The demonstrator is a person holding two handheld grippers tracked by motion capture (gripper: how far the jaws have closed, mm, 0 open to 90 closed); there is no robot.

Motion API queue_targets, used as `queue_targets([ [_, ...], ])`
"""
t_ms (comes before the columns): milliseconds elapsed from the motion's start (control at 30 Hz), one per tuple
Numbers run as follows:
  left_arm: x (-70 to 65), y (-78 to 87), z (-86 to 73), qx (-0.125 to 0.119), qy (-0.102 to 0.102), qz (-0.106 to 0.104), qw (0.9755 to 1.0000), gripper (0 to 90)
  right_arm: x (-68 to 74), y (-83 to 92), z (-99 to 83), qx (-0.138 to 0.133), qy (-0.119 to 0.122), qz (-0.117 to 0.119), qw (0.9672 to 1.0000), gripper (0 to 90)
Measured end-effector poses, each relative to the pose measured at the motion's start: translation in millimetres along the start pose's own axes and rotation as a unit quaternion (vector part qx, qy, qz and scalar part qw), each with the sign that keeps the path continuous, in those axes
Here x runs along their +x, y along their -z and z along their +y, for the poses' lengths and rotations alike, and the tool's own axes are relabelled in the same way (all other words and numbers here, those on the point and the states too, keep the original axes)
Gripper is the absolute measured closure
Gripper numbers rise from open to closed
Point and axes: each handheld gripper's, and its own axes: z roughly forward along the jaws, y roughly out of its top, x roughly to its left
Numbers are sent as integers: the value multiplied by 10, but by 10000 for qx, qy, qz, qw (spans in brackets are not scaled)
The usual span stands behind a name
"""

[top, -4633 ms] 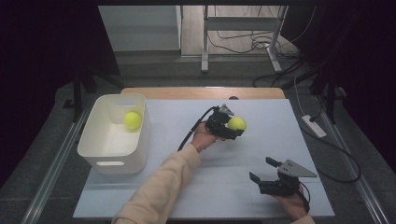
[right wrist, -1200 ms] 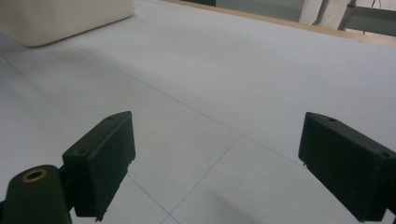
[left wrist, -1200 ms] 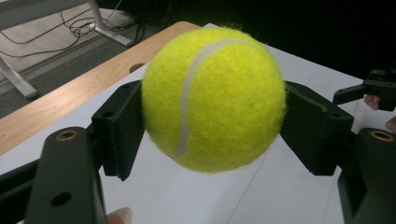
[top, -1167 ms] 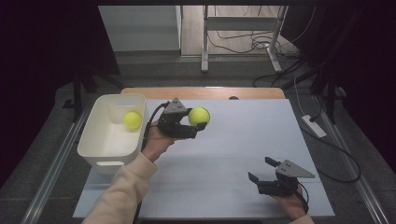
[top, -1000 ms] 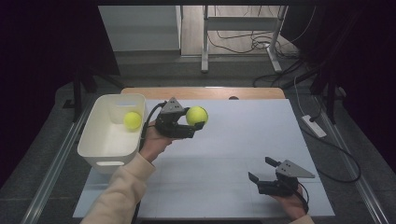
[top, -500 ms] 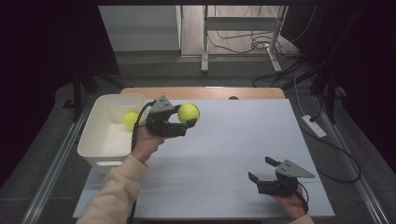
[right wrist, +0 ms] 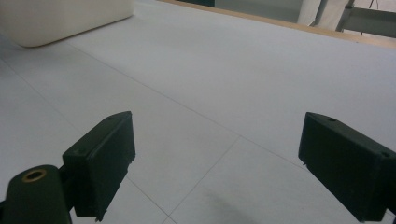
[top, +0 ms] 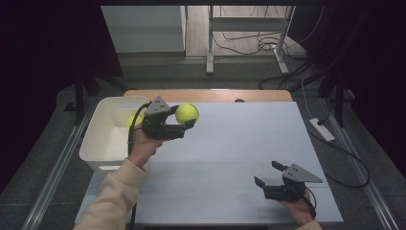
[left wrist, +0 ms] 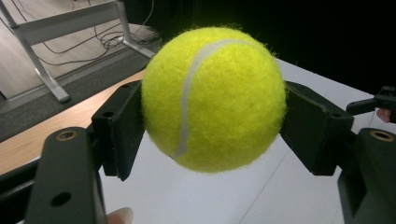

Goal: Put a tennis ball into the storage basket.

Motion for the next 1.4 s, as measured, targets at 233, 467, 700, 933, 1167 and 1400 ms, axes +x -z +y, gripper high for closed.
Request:
queue_targets([
  [233,38,75,3,-77,45,72,9999,273,2,-2,2,-10,0,14,10000,107],
  [467,79,164,-5,-127,89,166,9997,273,4,8,5,-15,6,-1,10000,107],
  [700,119,246,1,-176,101,251,9995,273,4,5,8,-16,10,-1,10000,108],
  [933,168,332,-11,-225,147,356,9990,273,7,3,9,-21,18,15,10000,107],
  [1167,265,421,-38,-240,231,508,9982,273,7,2,10,-8,16,3,10000,107],
  [1400,368,507,-90,-214,328,670,9970,273,8,0,11,-13,34,6,10000,107],
])
